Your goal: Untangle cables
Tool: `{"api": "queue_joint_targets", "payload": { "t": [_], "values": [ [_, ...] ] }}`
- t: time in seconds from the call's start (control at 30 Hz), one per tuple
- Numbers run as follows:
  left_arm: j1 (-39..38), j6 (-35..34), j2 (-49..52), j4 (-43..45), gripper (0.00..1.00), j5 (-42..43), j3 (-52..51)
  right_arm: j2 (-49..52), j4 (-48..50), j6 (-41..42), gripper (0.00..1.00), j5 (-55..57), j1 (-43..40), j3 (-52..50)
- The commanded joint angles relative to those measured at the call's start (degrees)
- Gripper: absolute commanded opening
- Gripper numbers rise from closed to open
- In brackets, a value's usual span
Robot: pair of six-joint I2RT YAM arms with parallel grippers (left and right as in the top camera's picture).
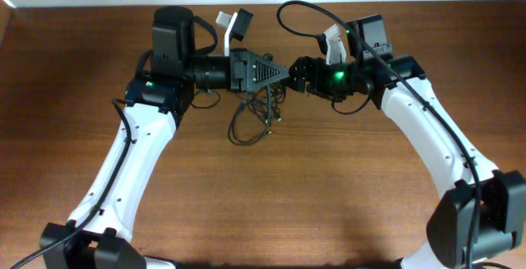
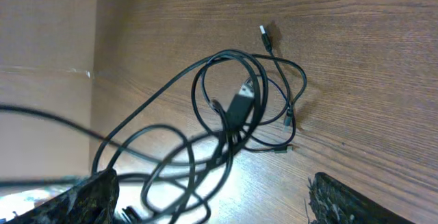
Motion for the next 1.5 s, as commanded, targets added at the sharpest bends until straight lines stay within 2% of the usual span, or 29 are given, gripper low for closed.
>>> {"api": "queue_joint_targets", "payload": {
  "t": [0.0,0.2,0.33,0.4,0.43,0.47,0.53,0.73,0.87,0.97,1.07,1.13,1.23,1.43,1.47],
  "values": [
    [-0.1,0.9,-0.7,0.4,0.03,4.1,0.7,2.4,2.0,0.3,0.89,0.3,2.1,-0.2],
    [-0.1,0.9,-0.7,0.4,0.02,5.1,0.7,6.3,4.0,3.8,0.88,5.0,5.1,-0.2],
    [-0.1,0.9,-0.7,0.4,0.01,5.5,0.7,8.8,3.3,4.2,0.51,7.7,4.7,-0.2],
    [0.0,1.0,-0.7,0.3,0.0,5.1,0.7,9.0,1.6,4.2,0.15,7.6,4.3,-0.2],
    [0.1,1.4,-0.7,0.4,0.0,4.6,0.7,8.9,1.2,4.2,0.07,7.6,4.2,-0.2],
    [0.2,2.3,-0.7,0.3,0.0,4.0,0.7,8.9,0.7,4.2,0.04,7.6,4.1,-0.2],
    [0.8,4.9,-0.7,0.3,0.0,2.9,0.7,8.9,-1.6,4.2,0.04,7.7,3.3,-0.2],
    [4.8,6.2,-0.7,-4.7,0.0,-4.8,0.7,8.9,-7.9,4.2,0.04,7.9,-1.5,-0.2],
    [7.8,6.2,-0.7,-15.6,0.0,-20.0,0.7,8.9,-11.9,4.2,0.04,9.3,-6.9,-0.2],
    [8.7,6.2,-0.7,-23.4,0.0,-36.4,0.7,8.9,-13.7,3.6,0.04,9.8,-10.4,-0.2],
    [8.6,6.1,-0.7,-28.2,0.0,-51.5,0.7,8.9,-14.4,3.5,0.04,9.7,-12.3,-0.2],
    [8.6,6.1,-0.6,-30.3,0.02,-57.8,0.7,8.9,-14.5,2.8,0.04,9.6,-12.4,-0.2],
    [8.6,6.1,-0.5,-31.7,0.03,-61.7,0.7,8.9,-14.3,2.6,0.04,9.5,-12.2,-0.2],
    [8.6,6.1,-0.3,-32.1,0.04,-62.9,0.7,8.9,-14.3,2.4,0.04,9.4,-12.2,-0.2],
    [8.6,6.1,-0.2,-32.2,0.05,-64.3,0.7,8.9,-14.3,2.4,0.07,9.4,-12.2,-0.2]
  ]
}}
